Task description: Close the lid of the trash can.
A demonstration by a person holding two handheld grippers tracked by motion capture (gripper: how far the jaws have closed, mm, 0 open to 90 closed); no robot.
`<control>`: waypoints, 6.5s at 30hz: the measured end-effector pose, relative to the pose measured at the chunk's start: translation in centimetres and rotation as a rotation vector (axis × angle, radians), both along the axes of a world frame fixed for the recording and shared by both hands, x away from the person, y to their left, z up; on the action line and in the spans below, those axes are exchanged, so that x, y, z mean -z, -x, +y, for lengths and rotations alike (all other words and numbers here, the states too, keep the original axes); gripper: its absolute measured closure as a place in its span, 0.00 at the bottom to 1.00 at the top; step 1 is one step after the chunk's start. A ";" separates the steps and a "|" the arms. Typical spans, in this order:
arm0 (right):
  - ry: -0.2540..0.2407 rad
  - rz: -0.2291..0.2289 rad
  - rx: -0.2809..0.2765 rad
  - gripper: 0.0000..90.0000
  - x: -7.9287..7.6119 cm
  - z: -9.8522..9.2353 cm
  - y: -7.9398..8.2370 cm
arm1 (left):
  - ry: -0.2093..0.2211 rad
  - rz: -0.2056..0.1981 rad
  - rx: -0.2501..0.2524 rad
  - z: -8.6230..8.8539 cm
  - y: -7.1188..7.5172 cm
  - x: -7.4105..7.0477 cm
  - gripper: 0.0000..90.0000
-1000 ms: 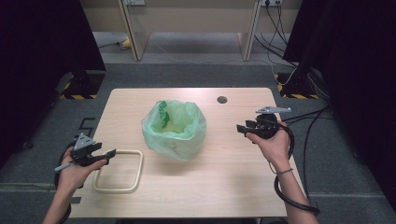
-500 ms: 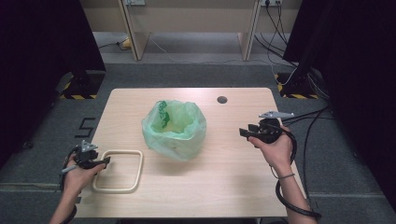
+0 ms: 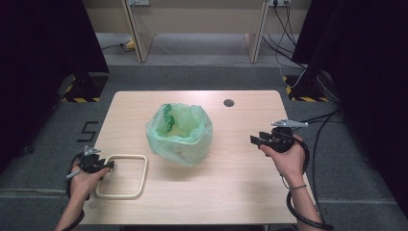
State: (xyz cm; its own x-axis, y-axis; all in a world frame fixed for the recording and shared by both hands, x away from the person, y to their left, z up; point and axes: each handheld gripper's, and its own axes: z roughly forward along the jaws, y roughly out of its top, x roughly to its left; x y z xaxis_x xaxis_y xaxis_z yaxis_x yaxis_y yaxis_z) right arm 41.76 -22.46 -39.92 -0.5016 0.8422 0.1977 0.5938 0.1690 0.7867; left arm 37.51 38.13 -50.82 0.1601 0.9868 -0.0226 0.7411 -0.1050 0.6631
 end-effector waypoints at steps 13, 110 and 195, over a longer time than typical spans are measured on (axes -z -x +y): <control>-0.004 0.000 0.012 0.59 0.6 -0.5 0.4 | 0.023 0.016 -0.147 -1.1 -0.2 -0.3 0.90; -0.020 0.032 0.027 0.59 1.9 -0.3 -0.1 | 0.168 -0.113 -0.113 -2.5 -5.2 -14.2 0.90; -0.041 0.027 0.125 0.56 4.1 -2.6 0.5 | 0.177 -0.143 -0.005 -9.4 -7.7 -17.4 0.90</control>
State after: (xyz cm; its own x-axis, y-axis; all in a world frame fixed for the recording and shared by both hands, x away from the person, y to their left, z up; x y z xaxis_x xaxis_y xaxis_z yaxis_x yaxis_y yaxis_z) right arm 41.26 -25.09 -44.03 -0.3869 0.8889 0.2454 0.6295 0.0601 0.7747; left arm 45.24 28.77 -33.38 0.1691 0.9702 -0.1733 0.6388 0.0260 0.7690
